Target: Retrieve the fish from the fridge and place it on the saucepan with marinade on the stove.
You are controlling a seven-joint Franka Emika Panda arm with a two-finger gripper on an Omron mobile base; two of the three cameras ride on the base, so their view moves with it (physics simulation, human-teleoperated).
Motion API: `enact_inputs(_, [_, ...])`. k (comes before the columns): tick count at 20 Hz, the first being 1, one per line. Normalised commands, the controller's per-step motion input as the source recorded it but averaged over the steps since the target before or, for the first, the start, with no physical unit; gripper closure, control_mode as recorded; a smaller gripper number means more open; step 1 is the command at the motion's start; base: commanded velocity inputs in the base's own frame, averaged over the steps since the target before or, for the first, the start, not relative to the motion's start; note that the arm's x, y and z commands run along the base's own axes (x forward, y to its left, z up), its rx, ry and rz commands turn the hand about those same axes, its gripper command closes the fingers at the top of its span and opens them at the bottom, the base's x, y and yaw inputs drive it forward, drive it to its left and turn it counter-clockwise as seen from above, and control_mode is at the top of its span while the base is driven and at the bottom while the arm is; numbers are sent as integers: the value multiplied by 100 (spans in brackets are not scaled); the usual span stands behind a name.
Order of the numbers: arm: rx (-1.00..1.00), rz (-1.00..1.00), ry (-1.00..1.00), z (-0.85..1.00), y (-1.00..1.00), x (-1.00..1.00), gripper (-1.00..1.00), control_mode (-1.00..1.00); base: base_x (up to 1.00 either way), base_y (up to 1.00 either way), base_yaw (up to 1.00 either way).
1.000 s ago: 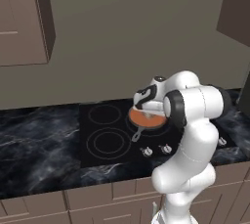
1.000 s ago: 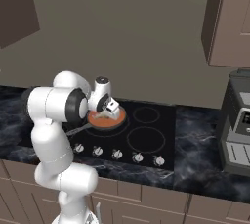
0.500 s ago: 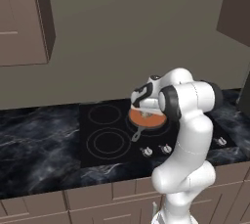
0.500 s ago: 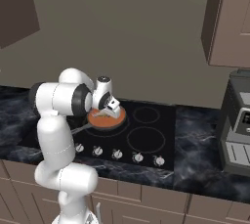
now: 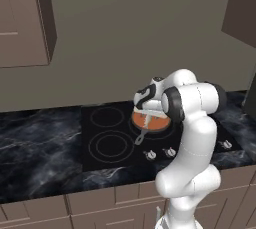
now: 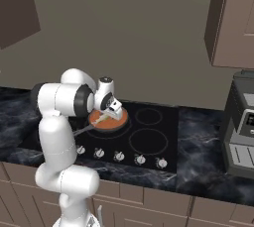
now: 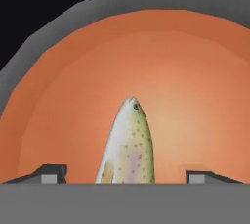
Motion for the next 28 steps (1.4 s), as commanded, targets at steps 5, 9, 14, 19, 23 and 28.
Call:
enact_inputs(5, [0,0,-1,21,-7,-24,-100,-100,0,0,0])
enact_inputs(9, [0,0,-14,72,-16,-61,-100,-100,0,0,0])
enact_inputs(14, [0,0,-27,79,-17,-81,-100,-100,0,0,0])
enact_inputs(19, [0,0,-38,75,-25,-98,-100,-100,0,0,0])
enact_inputs(23, [5,1,-44,66,-47,-100,-100,-100,0,0,0])
enact_inputs(28, [9,0,-38,44,-61,-100,-100,-100,0,0,0])
